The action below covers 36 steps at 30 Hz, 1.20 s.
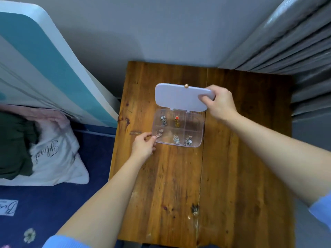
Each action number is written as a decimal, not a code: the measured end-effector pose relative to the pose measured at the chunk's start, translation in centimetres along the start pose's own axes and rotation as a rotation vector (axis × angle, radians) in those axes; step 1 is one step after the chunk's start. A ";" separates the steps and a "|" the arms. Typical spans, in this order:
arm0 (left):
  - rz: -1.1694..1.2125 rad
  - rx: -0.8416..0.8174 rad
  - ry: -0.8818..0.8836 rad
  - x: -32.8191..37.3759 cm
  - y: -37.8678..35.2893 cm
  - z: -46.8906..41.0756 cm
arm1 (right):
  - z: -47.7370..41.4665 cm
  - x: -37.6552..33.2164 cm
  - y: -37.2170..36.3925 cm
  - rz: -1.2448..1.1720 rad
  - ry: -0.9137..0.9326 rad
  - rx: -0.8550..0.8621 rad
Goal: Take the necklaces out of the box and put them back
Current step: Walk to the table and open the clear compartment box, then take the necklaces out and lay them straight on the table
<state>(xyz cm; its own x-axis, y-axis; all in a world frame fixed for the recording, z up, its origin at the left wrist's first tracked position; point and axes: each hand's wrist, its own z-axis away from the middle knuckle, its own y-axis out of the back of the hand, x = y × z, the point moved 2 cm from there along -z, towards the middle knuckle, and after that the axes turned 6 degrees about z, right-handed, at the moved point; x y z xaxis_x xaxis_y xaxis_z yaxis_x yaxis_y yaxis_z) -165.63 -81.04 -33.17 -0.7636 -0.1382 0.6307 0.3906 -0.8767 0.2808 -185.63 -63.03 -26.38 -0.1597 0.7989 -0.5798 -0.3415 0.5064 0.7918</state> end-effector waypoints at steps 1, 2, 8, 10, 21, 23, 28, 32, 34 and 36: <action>0.014 0.007 -0.004 -0.1 -0.1 0.1 | -1.2 0.4 -0.4 -0.031 -0.055 0.010; 0.021 0.016 -0.009 -0.3 -0.2 0.1 | -2.2 0.7 -0.9 -0.071 -0.109 0.014; 0.070 0.078 -0.019 -1.9 -0.7 0.2 | -4.4 2.9 -4.2 -0.204 -0.338 -0.037; 0.077 0.065 -0.031 -1.8 -0.6 0.2 | -4.3 3.6 -5.3 -0.229 -0.383 -0.048; 0.113 -0.045 -0.005 -1.8 -0.3 0.3 | -3.0 5.1 -5.8 -0.072 -0.376 -0.059; 0.121 -0.054 -0.008 -1.8 -0.3 0.4 | -1.6 4.6 -4.8 0.063 -0.278 -0.001; 0.137 -0.095 -0.026 -2.2 0.1 -0.2 | 3.5 1.9 -4.8 0.141 -0.059 -0.031; 0.139 -0.122 -0.041 -2.5 0.3 -0.9 | 6.9 1.3 -7.8 0.437 -0.041 -0.376; 0.151 -0.135 -0.044 -2.7 0.3 -1.1 | 7.3 1.0 -8.5 0.587 -0.038 -0.385; 0.169 -0.142 -0.053 -3.0 0.3 -1.2 | 7.1 0.4 -8.8 0.709 -0.049 -0.376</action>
<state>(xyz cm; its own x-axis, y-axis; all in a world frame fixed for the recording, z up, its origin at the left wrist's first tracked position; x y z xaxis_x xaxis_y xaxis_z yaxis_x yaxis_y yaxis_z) -163.85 -81.44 -35.83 -0.6637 -0.2674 0.6985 0.4313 -0.8999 0.0653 -176.11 -64.91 -32.22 -0.4179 0.9070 0.0524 -0.4646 -0.2630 0.8456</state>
